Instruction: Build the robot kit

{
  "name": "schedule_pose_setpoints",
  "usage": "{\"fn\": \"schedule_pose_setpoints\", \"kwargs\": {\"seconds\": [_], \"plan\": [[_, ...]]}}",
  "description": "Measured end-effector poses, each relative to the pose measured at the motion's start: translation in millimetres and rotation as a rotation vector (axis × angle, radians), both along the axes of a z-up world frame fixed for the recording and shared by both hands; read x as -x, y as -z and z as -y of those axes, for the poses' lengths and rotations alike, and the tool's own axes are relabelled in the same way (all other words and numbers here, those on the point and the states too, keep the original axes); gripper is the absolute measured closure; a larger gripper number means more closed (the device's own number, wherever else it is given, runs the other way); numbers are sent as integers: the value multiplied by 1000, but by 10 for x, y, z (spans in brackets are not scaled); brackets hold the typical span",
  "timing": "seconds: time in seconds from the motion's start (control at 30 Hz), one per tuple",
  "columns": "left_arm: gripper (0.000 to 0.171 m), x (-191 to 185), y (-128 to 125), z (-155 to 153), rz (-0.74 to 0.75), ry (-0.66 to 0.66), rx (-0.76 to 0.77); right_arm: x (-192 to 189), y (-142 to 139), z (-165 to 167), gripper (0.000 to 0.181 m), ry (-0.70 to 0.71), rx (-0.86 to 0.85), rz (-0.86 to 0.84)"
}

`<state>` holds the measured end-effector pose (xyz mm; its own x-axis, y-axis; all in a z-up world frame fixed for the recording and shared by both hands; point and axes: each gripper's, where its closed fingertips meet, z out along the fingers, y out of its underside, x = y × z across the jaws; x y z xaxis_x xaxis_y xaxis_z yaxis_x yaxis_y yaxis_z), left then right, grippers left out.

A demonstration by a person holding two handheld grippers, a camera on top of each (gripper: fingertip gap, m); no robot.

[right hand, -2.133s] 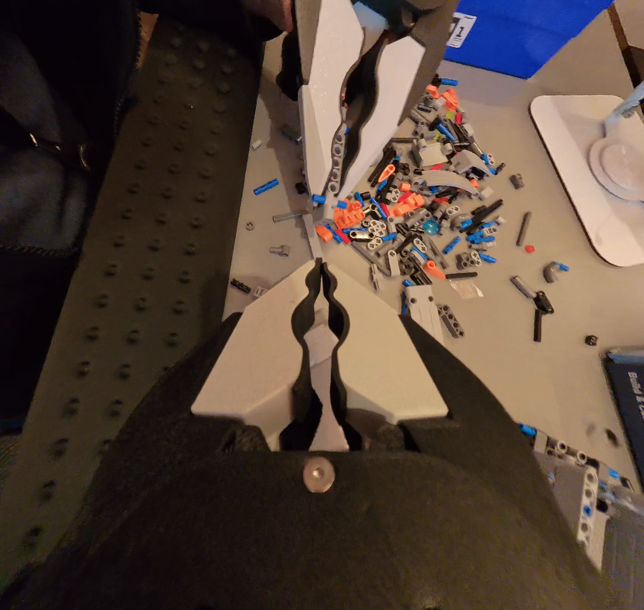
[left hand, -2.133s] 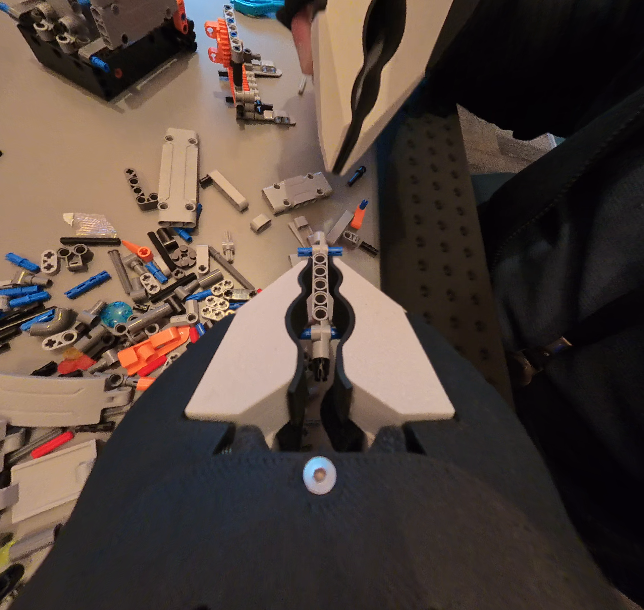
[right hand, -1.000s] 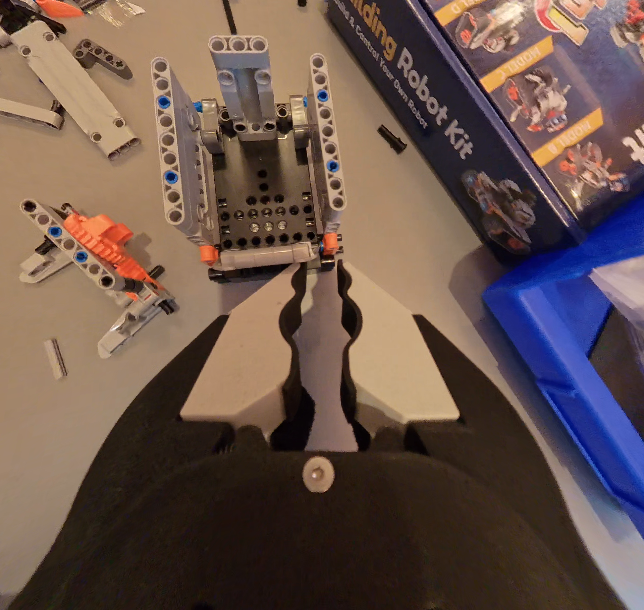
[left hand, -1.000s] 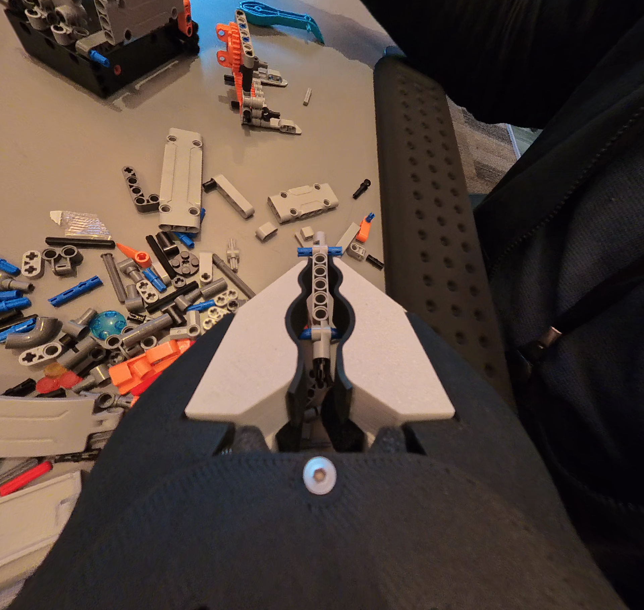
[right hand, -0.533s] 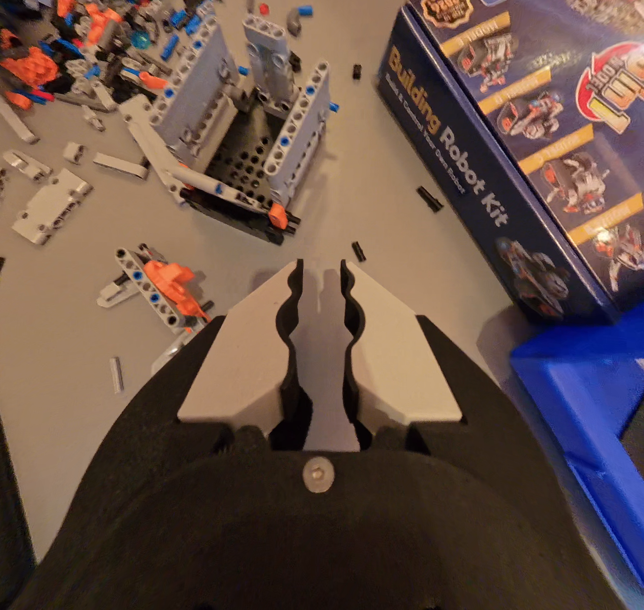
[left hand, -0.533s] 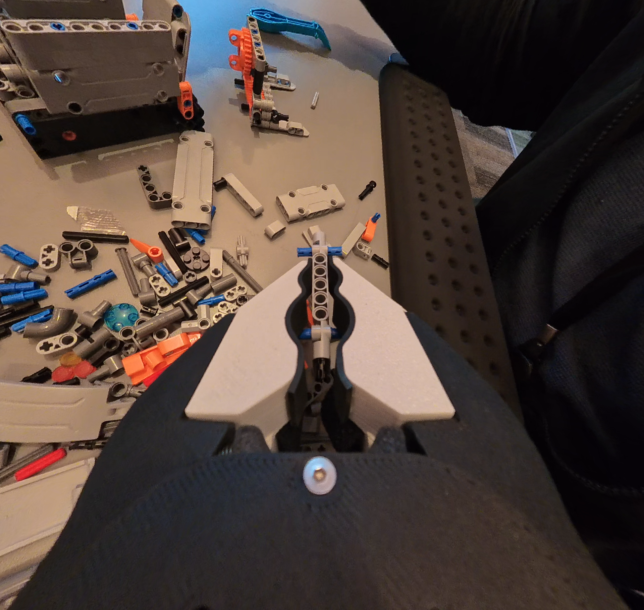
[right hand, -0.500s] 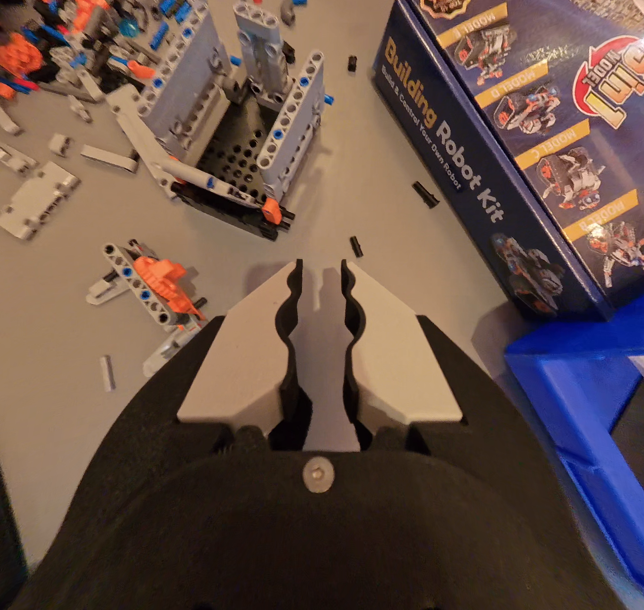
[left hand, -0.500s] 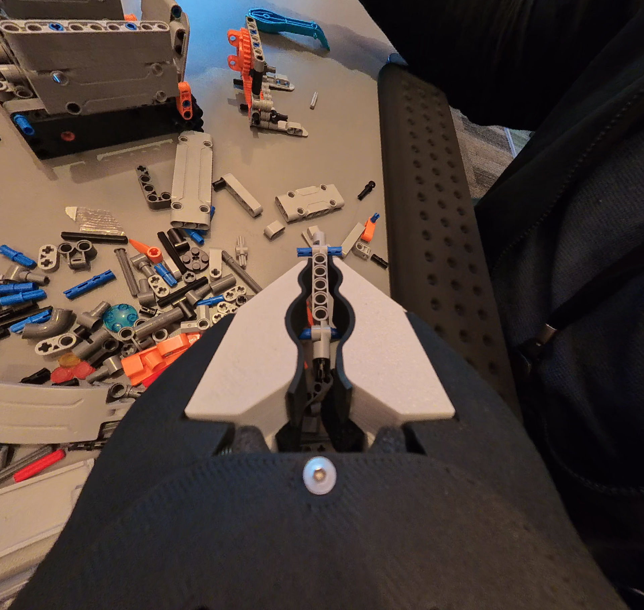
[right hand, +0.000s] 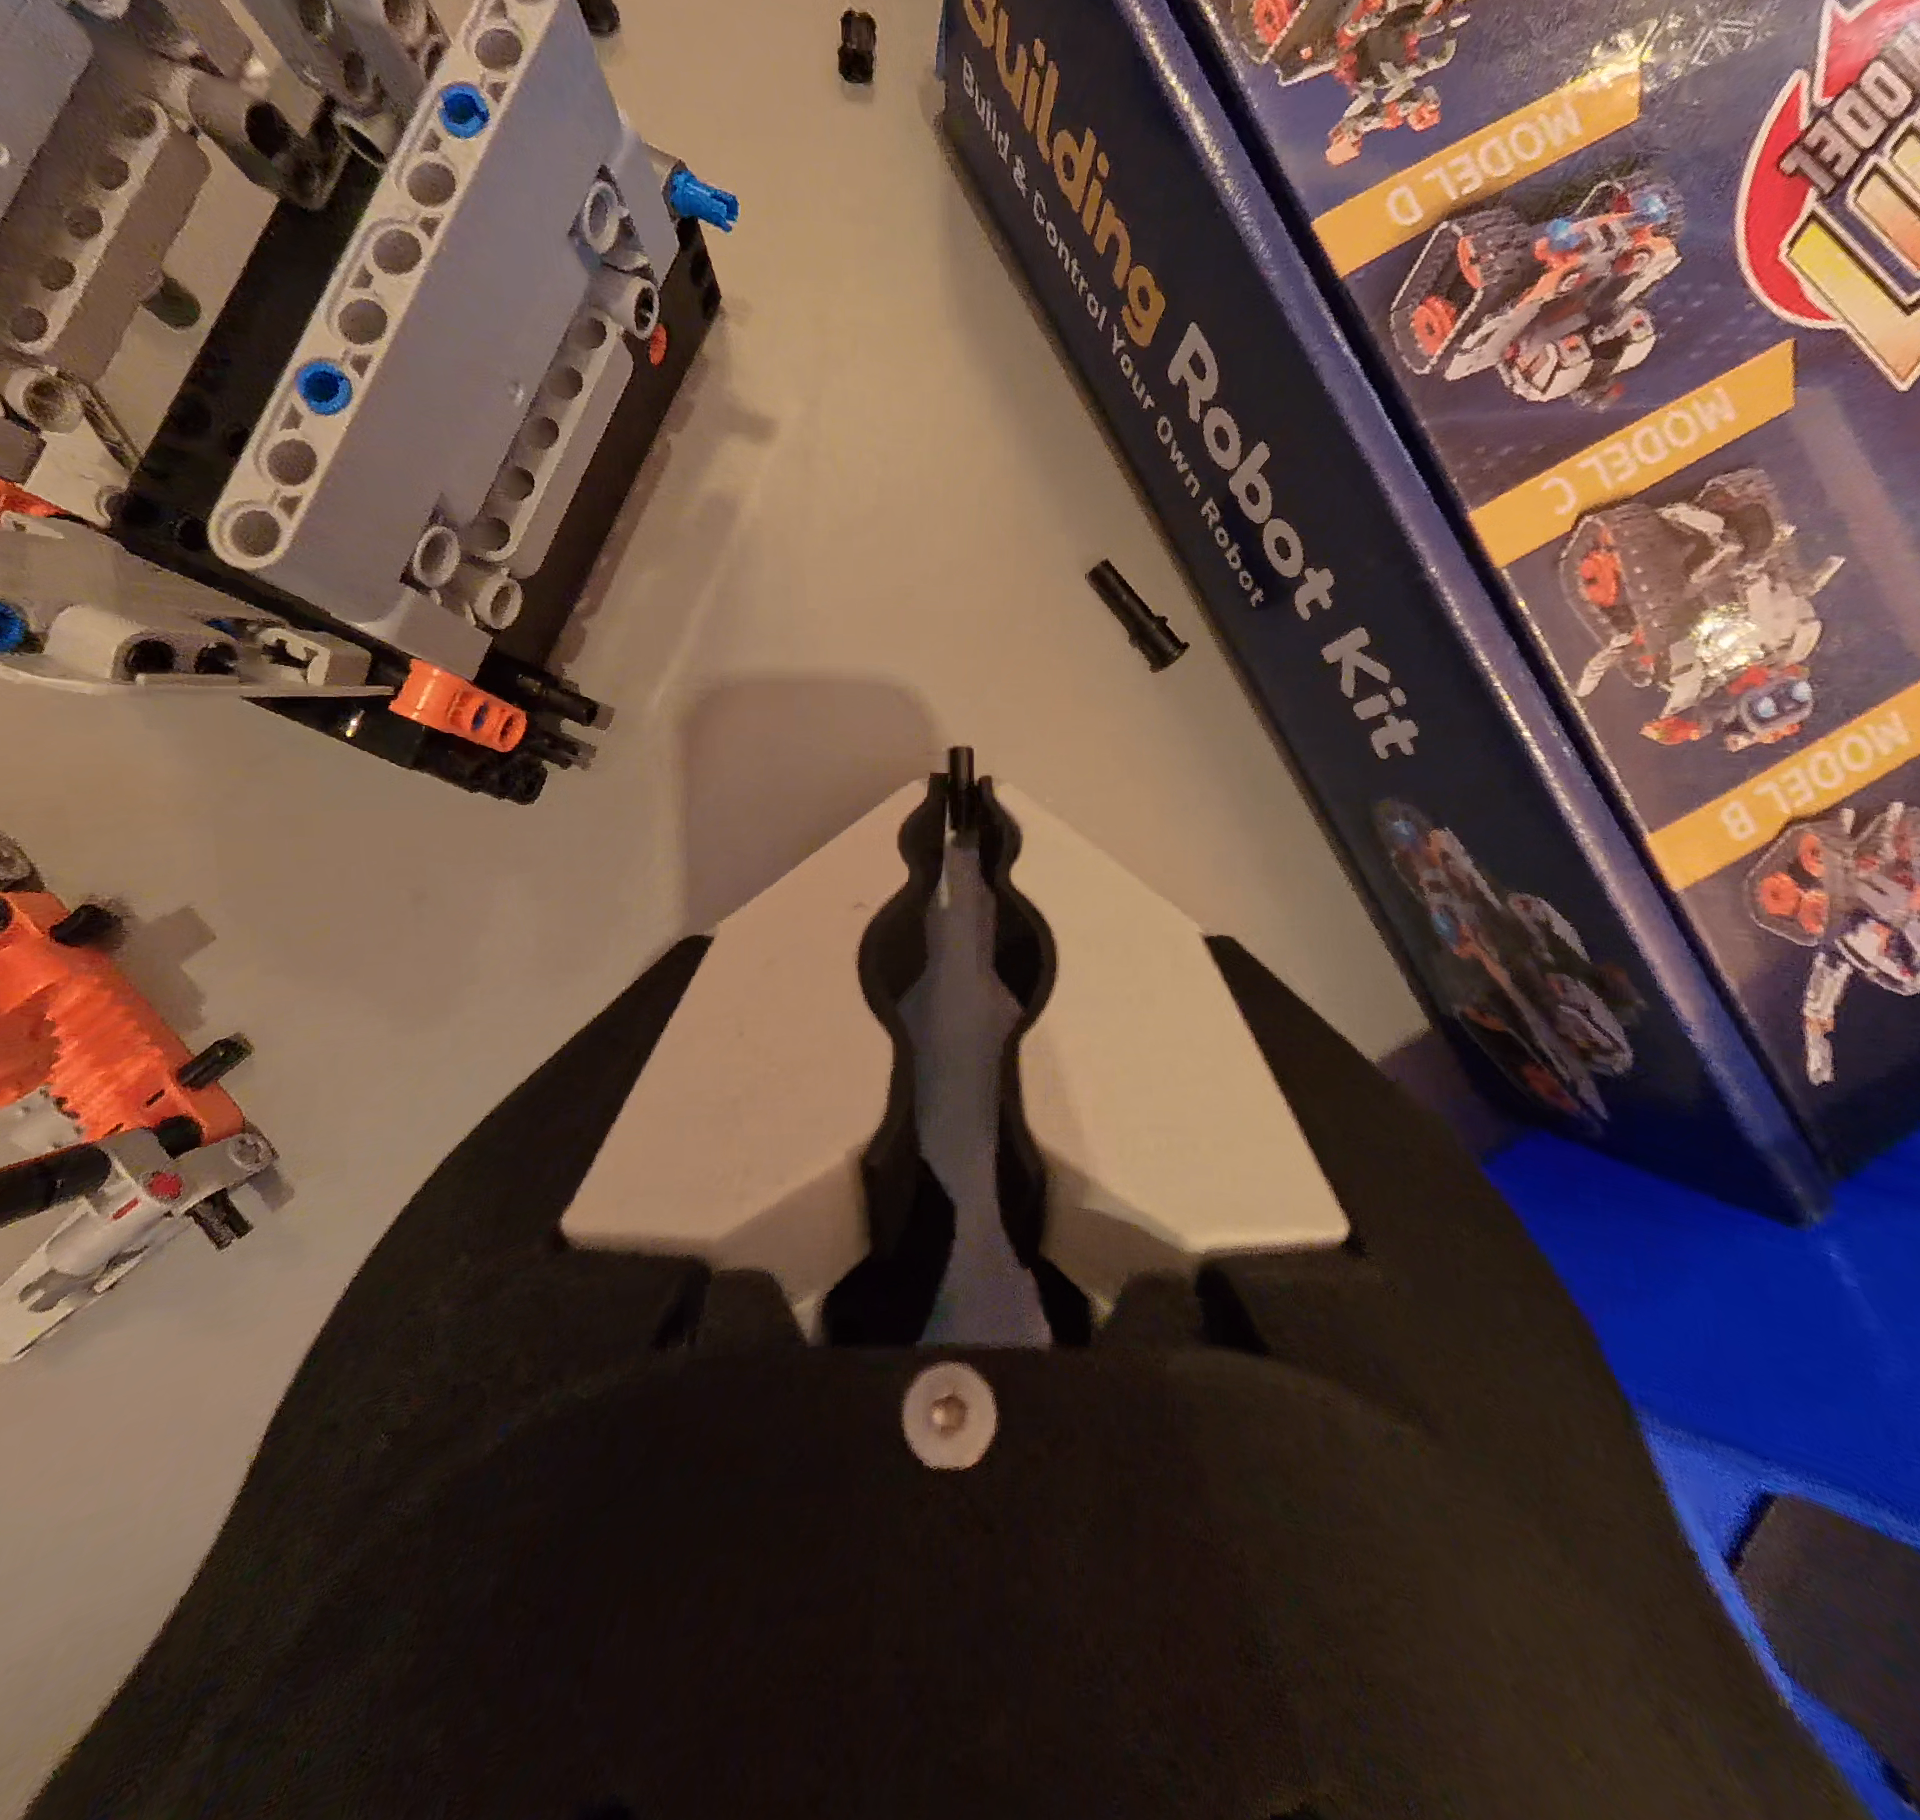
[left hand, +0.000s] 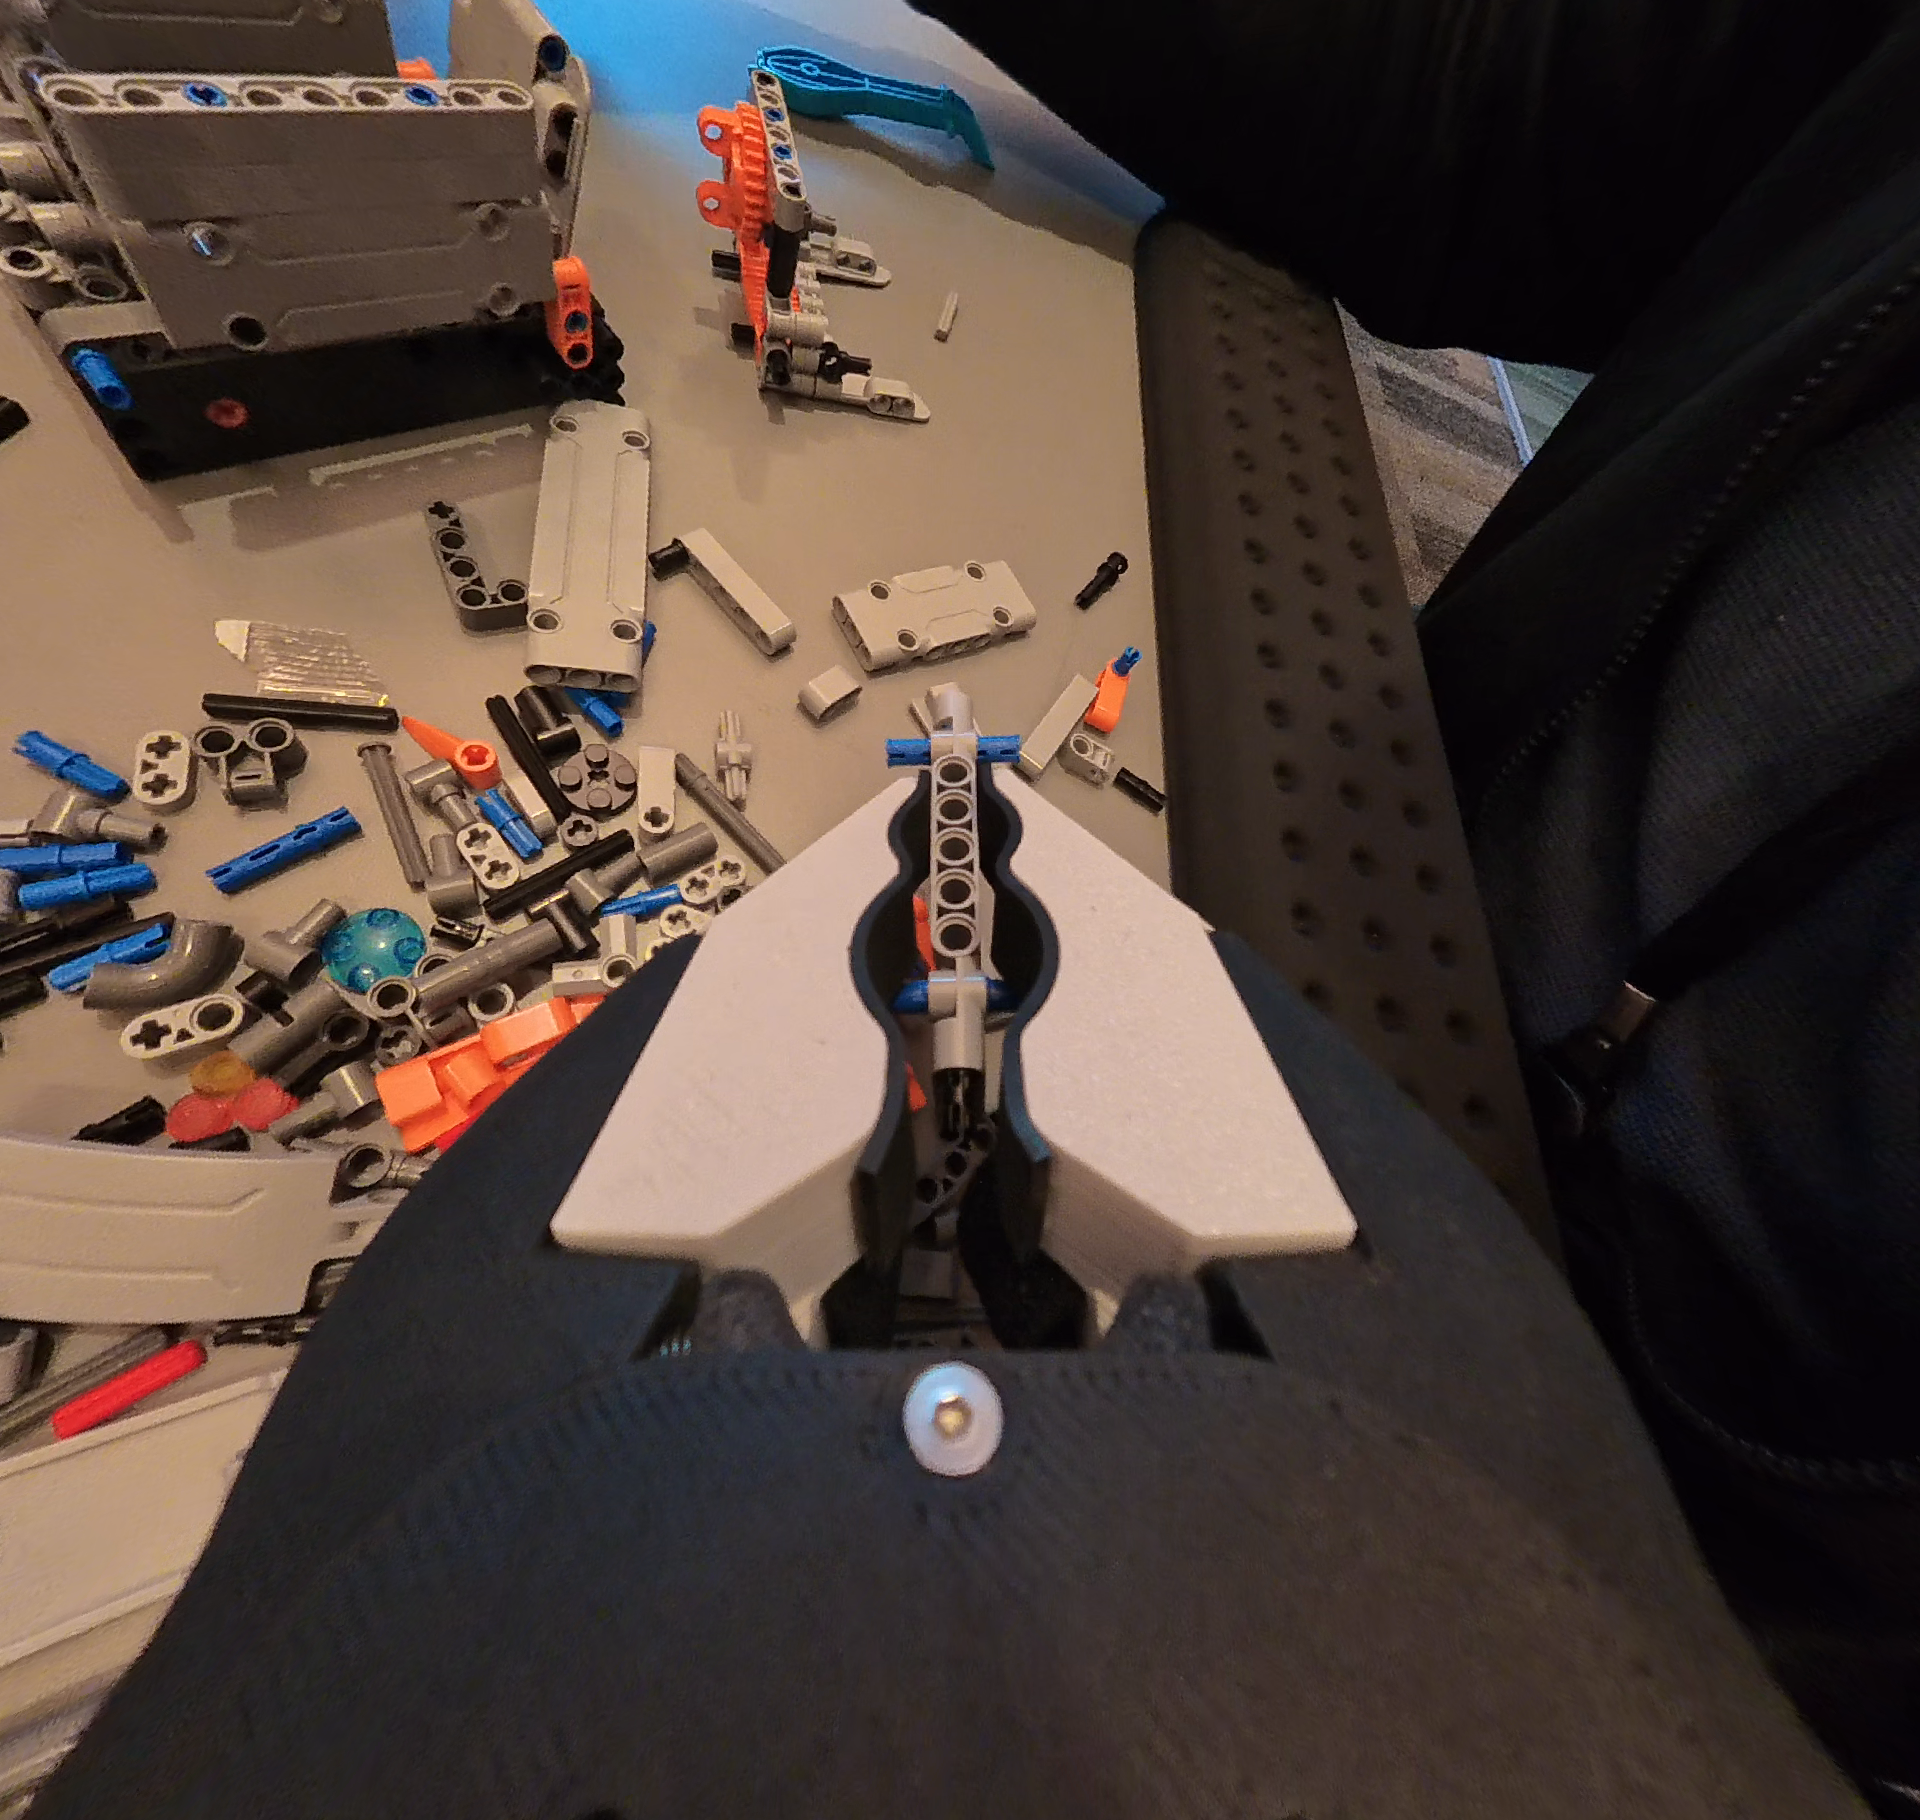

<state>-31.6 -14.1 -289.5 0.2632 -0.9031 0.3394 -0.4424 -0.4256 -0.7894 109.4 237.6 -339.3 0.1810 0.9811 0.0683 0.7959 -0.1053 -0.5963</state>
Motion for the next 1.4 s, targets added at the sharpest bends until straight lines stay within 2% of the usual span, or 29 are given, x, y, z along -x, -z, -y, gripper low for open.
{"fn": "schedule_pose_setpoints", "kwargs": {"seconds": [0.23,0.3,0.37,0.5,0.6,0.67,0.83,0.9,1.0,1.4], "plan": [[167,-8,-3,-16,7,-5,1,30,-36,152,179,-20,54,-55],[167,-12,-15,-30,10,-15,-5,7,-145,235,179,-19,62,-72],[167,-11,-24,-36,15,-21,-5,-18,-375,380,179,-27,9,-79],[166,-24,-15,-28,8,-19,-10,52,-925,998,179,-90,-85,-116],[167,-58,-23,-6,6,-12,-28,332,-1094,1668,180,-183,-68,-177],[167,-80,-27,7,4,-10,-39,551,-983,2025,179,-233,-32,-182],[166,-134,15,75,-14,7,-48,958,-598,2482,179,-289,88,-210],[166,-150,49,101,-33,19,-53,1056,-451,2530,179,-291,89,-195],[166,-179,113,149,-62,43,-48,1122,-380,2551,179,-297,95,-195],[166,-190,148,145,-54,41,-13,1135,-399,2617,179,-342,125,-252]]}}
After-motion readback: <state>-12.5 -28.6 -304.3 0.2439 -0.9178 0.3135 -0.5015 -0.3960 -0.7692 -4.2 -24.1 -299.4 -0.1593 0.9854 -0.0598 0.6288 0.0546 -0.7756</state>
